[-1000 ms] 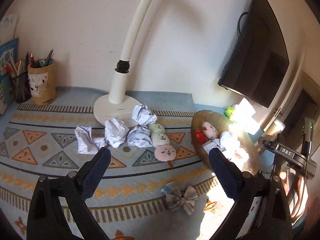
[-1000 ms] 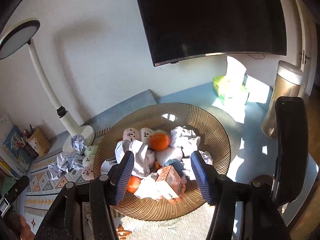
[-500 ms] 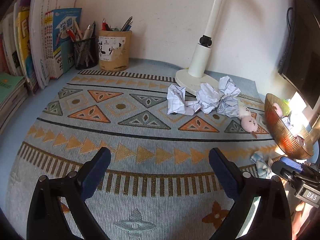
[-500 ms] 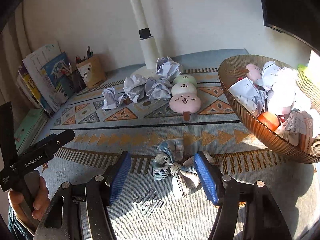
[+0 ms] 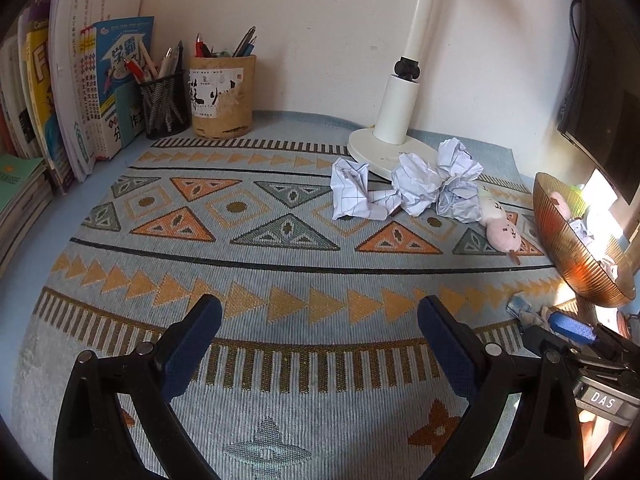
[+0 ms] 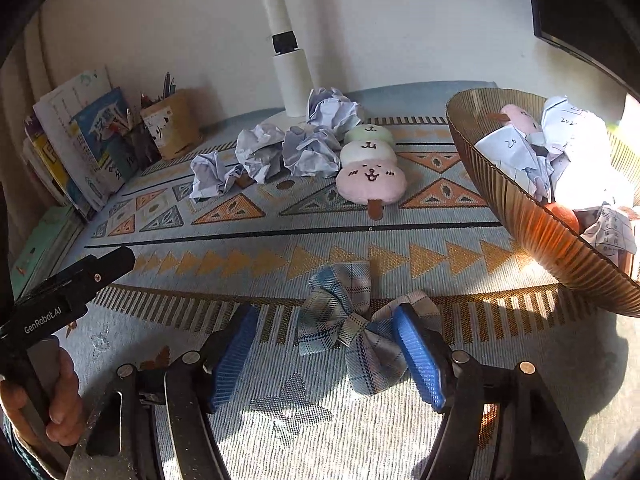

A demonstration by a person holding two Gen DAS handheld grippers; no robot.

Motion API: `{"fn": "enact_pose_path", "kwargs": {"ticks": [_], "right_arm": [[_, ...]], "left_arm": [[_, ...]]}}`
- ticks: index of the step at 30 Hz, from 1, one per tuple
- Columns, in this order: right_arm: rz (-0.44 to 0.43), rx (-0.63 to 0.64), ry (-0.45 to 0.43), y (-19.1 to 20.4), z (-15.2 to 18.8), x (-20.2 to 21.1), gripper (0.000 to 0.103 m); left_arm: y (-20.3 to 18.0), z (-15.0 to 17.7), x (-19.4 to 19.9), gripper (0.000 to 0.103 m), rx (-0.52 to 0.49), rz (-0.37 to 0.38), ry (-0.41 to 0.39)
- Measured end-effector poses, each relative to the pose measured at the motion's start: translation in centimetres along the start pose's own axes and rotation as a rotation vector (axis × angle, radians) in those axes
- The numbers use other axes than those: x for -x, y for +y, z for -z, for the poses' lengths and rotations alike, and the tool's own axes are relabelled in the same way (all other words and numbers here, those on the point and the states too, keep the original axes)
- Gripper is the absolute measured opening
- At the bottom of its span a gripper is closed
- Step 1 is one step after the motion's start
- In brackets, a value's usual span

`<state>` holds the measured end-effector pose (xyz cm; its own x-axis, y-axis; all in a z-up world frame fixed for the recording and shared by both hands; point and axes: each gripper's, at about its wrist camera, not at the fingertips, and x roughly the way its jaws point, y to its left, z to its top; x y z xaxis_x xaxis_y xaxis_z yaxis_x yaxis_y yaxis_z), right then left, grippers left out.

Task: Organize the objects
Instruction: 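Grasp a paper ball with the left gripper while the right gripper grasps another, then carry both paper balls over the amber bowl and open both grippers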

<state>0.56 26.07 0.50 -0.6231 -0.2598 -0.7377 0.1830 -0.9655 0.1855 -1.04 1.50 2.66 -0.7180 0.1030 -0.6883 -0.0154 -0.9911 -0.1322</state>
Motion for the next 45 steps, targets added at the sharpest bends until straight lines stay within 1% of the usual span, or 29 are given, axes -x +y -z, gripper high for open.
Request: {"fn": "enact_pose_path", "kwargs": {"ticks": [1, 3, 4, 7, 9, 10, 11, 14, 15, 17, 21, 23, 24, 25, 26, 27, 28, 29, 30, 31, 33, 34, 36, 37, 41, 43, 45], "right_arm": [[-0.014, -0.008, 0.023, -0.1, -0.4, -0.1, 0.070], [-0.066, -0.014, 0.062, 0.1, -1.8, 0.1, 0.069], [-0.090, -0.007, 0.062, 0.5, -2.9, 0.4, 0.069], [-0.120, 0.038, 0.014, 2.3, -6.8, 0.9, 0.069], [-0.131, 0.045, 0.000, 3.2, -9.4, 0.1, 0.069], [-0.136, 0.048, 0.003, 3.6, -10.4, -0.7, 0.069], [-0.144, 0.049, 0.015, 3.9, -11.5, -1.7, 0.067], [-0.153, 0.050, 0.039, 4.9, -13.9, -4.5, 0.066], [-0.153, 0.054, 0.051, 5.2, -14.4, -5.5, 0.066], [-0.159, 0.057, 0.071, 5.7, -15.3, -7.2, 0.066], [-0.148, 0.070, 0.122, 6.3, -16.1, -10.2, 0.065], [-0.133, 0.075, 0.136, 6.3, -16.1, -11.5, 0.064], [-0.113, 0.083, 0.138, 6.3, -16.1, -11.9, 0.062], [-0.099, 0.088, 0.143, 6.3, -16.0, -12.3, 0.057], [-0.096, 0.086, 0.150, 6.2, -15.9, -12.7, 0.050], [-0.092, 0.083, 0.147, 6.1, -15.8, -12.9, 0.049], [-0.098, 0.081, 0.141, 6.0, -15.9, -12.9, 0.049], [-0.101, 0.081, 0.138, 5.9, -15.9, -12.8, 0.048], [-0.102, 0.080, 0.133, 5.8, -15.8, -12.6, 0.048], [-0.101, 0.080, 0.126, 5.8, -15.8, -12.5, 0.047], [-0.114, 0.072, 0.111, 5.7, -15.8, -11.8, 0.046], [-0.138, 0.062, 0.096, 5.6, -15.8, -11.2, 0.046], [-0.194, 0.042, 0.059, 5.4, -15.9, -9.2, 0.046], [-0.207, 0.043, 0.039, 5.5, -16.0, -8.0, 0.046], [-0.226, 0.085, -0.040, 6.3, -15.2, -2.4, 0.046], [-0.215, 0.106, -0.065, 6.3, -13.8, 0.4, 0.046], [-0.192, 0.120, -0.074, 5.7, -11.5, 2.7, 0.047]], "left_arm": [[0.1, -0.2, -0.2, 0.099, -0.003, 0.017, 0.023], [0.3, -1.4, -0.6, 0.098, -0.007, 0.074, 0.067], [0.6, -2.3, -0.7, 0.099, 0.005, 0.096, 0.075], [1.4, -5.6, -1.7, 0.099, 0.042, 0.144, 0.081], [1.0, -7.1, -2.7, 0.099, 0.009, 0.116, 0.052], [0.6, -7.6, -3.5, 0.098, -0.016, 0.101, 0.051], [0.2, -8.0, -4.4, 0.097, -0.037, 0.102, 0.061], [-0.7, -8.3, -6.8, 0.097, -0.082, 0.113, 0.084], [-0.9, -8.4, -7.5, 0.097, -0.091, 0.112, 0.092], [-1.1, -8.5, -8.8, 0.090, -0.090, 0.124, 0.111], [-1.3, -8.9, -10.6, 0.088, -0.084, 0.144, 0.134], [-1.4, -8.9, -11.0, 0.079, -0.089, 0.146, 0.137], [-1.4, -8.9, -11.3, 0.077, -0.090, 0.146, 0.143], [-1.5, -8.8, -11.6, 0.073, -0.091, 0.146, 0.152], [-1.6, -8.7, -11.9, 0.068, -0.095, 0.146, 0.163], [-1.8, -8.6, -12.1, 0.063, -0.103, 0.147, 0.170], [-2.0, -8.6, -12.2, 0.056, -0.112, 0.150, 0.172], [-2.1, -8.6, -12.1, 0.047, -0.120, 0.150, 0.163], [-2.2, -8.5, -11.9, 0.042, -0.128, 0.154, 0.158], [-2.3, -8.5, -11.8, 0.029, -0.135, 0.160, 0.156], [-2.4, -8.4, -11.4, 0.029, -0.140, 0.149, 0.142], [-2.2, -8.4, -11.1, 0.029, -0.137, 0.147, 0.137], [-1.9, -8.4, -10.1, 0.029, -0.115, 0.169, 0.132], [-1.7, -8.5, -9.4, 0.029, -0.105, 0.181, 0.121], [-1.8, -8.3, -5.1, 0.029, -0.087, 0.210, 0.065], [-2.1, -7.6, -2.6, 0.029, -0.086, 0.232, 0.036], [-2.6, -6.2, -0.6, 0.029, -0.093, 0.244, 0.016]]}}
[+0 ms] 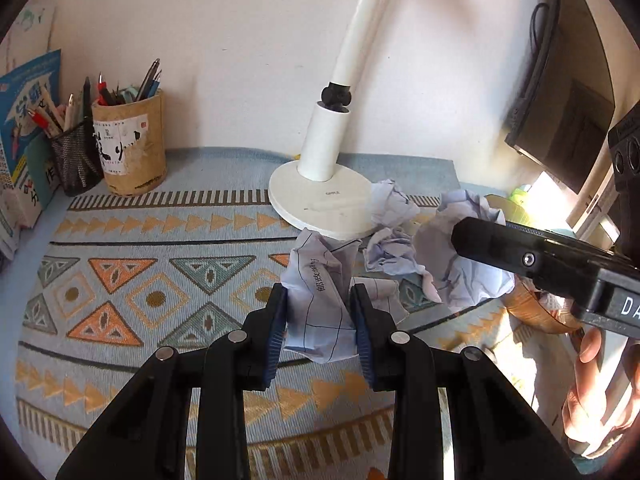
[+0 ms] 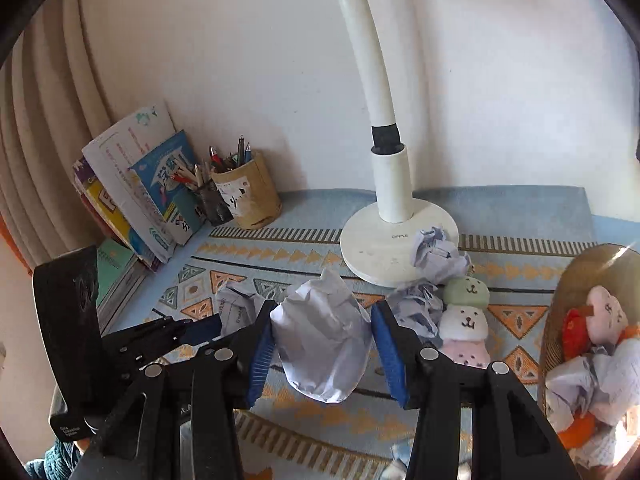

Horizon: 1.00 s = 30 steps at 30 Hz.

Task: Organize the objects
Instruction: 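Carry both paper balls over the amber bowl and open both grippers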

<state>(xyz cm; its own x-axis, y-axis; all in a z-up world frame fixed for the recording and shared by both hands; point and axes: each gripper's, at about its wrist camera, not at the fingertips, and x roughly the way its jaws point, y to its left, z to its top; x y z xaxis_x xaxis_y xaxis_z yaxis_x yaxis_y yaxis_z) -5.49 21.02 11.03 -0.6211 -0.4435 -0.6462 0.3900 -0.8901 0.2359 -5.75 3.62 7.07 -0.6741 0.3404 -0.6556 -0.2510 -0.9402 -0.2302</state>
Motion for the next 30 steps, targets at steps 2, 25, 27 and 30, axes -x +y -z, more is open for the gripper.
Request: {"fn": "enact_pose_path", "kwargs": {"ticks": [2, 25, 27, 30], "right_arm": [[0.001, -0.023, 0.021, -0.7, 2.7, 1.6, 0.047], [-0.108, -0.277, 0.175, -3.0, 14.1, 0.1, 0.069], [-0.103, -0.261, 0.164, -2.7, 14.0, -0.2, 0.045], [-0.105, -0.256, 0.145, -2.6, 13.9, 0.8, 0.045]], "left_arm": [[-1.0, 1.6, 1.1, 0.029, -0.007, -0.005, -0.010], [-2.4, 8.2, 0.2, 0.029, -0.029, -0.106, 0.048], [-2.4, 8.2, 0.2, 0.029, -0.029, -0.110, 0.051], [-2.7, 8.1, 0.4, 0.029, -0.040, -0.106, 0.052]]}}
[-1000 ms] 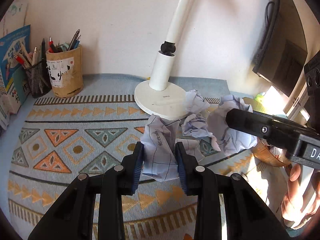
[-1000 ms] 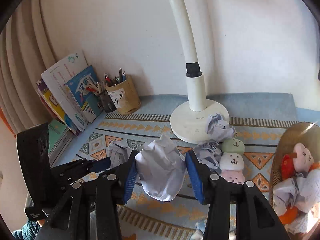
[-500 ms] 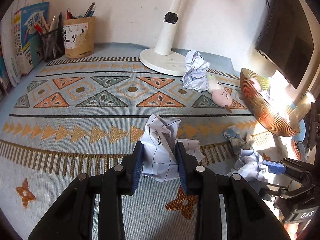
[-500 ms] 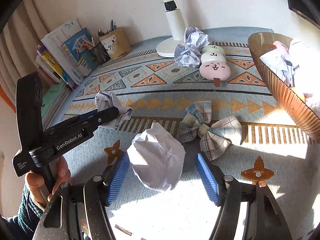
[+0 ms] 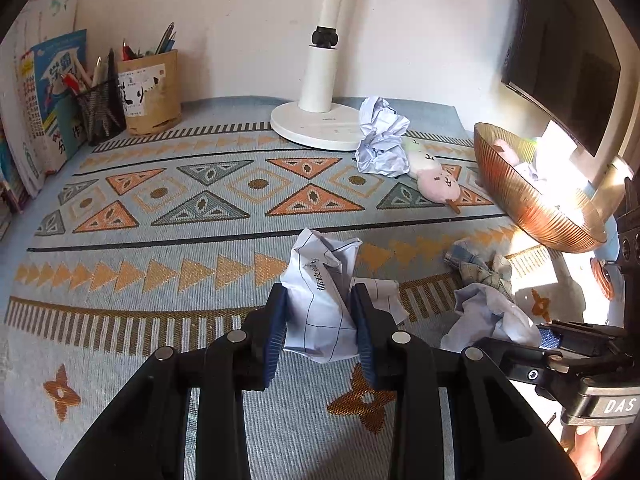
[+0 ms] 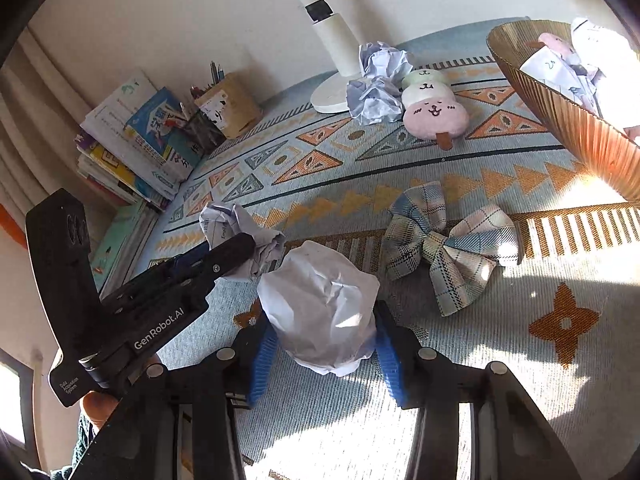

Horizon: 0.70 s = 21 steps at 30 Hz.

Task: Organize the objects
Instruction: 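Carry both paper balls over the amber bowl and open both grippers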

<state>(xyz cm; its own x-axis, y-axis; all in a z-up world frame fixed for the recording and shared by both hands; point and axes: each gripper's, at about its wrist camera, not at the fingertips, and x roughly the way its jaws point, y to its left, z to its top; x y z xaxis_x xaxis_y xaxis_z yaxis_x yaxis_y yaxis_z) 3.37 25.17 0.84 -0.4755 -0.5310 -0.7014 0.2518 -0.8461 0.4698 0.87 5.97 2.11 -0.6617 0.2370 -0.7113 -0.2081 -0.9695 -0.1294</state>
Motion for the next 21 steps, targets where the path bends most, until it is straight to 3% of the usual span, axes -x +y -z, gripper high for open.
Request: {"fn": "enact_pose_path", "kwargs": {"ticks": [3, 5, 9, 12, 17, 21], "right_arm": [[0.037, 0.026, -0.094, -0.2, -1.0, 3.7, 0.045], [0.103, 0.037, -0.189, -0.9, -2.3, 7.3, 0.045], [0.317, 0.006, -0.373, -3.7, -5.3, 14.5, 0.046], [0.483, -0.044, -0.463, -6.5, -7.5, 18.0, 0.046], [0.647, -0.116, -0.493, -10.8, -10.5, 19.9, 0.046], [0.662, -0.156, -0.431, -13.7, -12.0, 18.4, 0.046]], "left_arm": [[-2.1, -1.1, 0.8, 0.029, -0.068, 0.006, -0.014], [-4.2, -3.0, 1.7, 0.029, -0.099, 0.069, -0.047], [-9.7, -7.5, 2.4, 0.029, -0.174, 0.186, -0.102], [-14.2, -10.4, 1.4, 0.029, -0.220, 0.249, -0.123], [-20.2, -13.9, -1.6, 0.030, -0.247, 0.333, -0.131], [-23.5, -15.9, -4.8, 0.030, -0.251, 0.376, -0.094]]}}
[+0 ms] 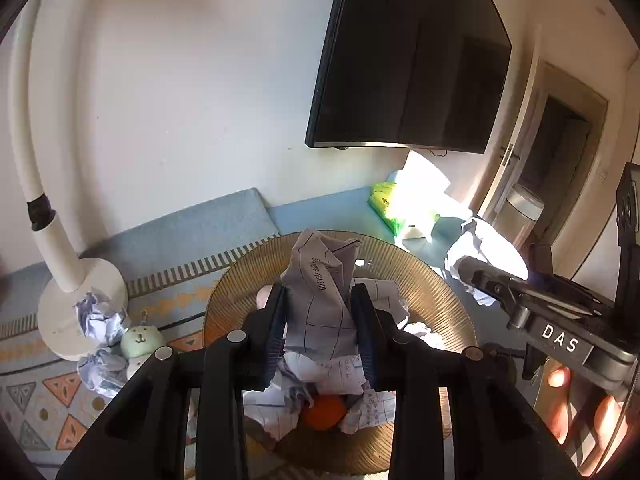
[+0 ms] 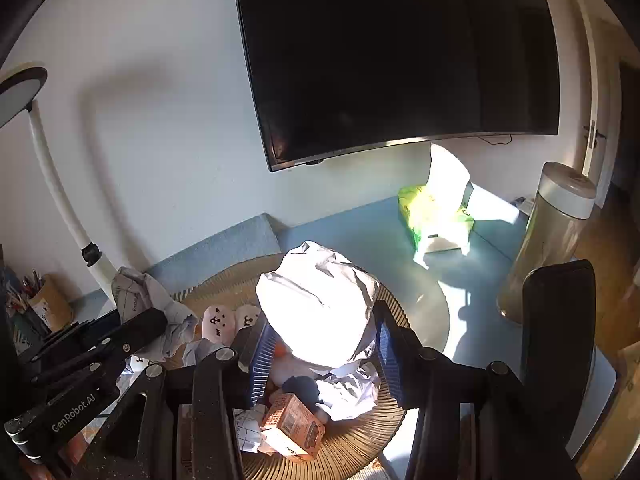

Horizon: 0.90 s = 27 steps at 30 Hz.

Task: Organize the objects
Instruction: 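Carry both paper balls over the amber bowl and open both grippers, then move both grippers back over the bow tie and paper balls by the lamp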

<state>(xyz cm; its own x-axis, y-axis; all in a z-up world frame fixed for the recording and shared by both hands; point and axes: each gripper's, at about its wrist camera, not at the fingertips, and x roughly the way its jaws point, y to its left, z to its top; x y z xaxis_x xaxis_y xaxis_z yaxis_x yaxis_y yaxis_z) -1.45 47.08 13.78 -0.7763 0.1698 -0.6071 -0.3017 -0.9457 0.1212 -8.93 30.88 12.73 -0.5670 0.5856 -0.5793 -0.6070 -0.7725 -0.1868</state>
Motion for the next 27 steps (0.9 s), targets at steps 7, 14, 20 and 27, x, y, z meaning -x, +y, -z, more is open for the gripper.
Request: {"fn": "enact_pose_path", "kwargs": {"ticks": [7, 14, 20, 27], "right_arm": [[0.040, 0.048, 0.038, -0.3, 0.4, -2.7, 0.054], [0.013, 0.032, 0.050, -0.4, 1.9, -1.8, 0.054], [-0.112, 0.047, 0.028, 2.8, 3.6, 1.2, 0.057], [-0.352, 0.138, 0.061, 9.8, 9.1, 2.9, 0.065]], "left_arm": [[0.1, -0.5, -4.4, 0.071, -0.003, -0.024, 0.041], [3.4, 1.6, -0.2, 0.092, 0.091, -0.007, 0.003], [7.1, 4.1, 6.5, 0.092, 0.148, -0.103, -0.050], [13.1, 10.2, 14.6, 0.100, 0.254, -0.334, -0.111]]}}
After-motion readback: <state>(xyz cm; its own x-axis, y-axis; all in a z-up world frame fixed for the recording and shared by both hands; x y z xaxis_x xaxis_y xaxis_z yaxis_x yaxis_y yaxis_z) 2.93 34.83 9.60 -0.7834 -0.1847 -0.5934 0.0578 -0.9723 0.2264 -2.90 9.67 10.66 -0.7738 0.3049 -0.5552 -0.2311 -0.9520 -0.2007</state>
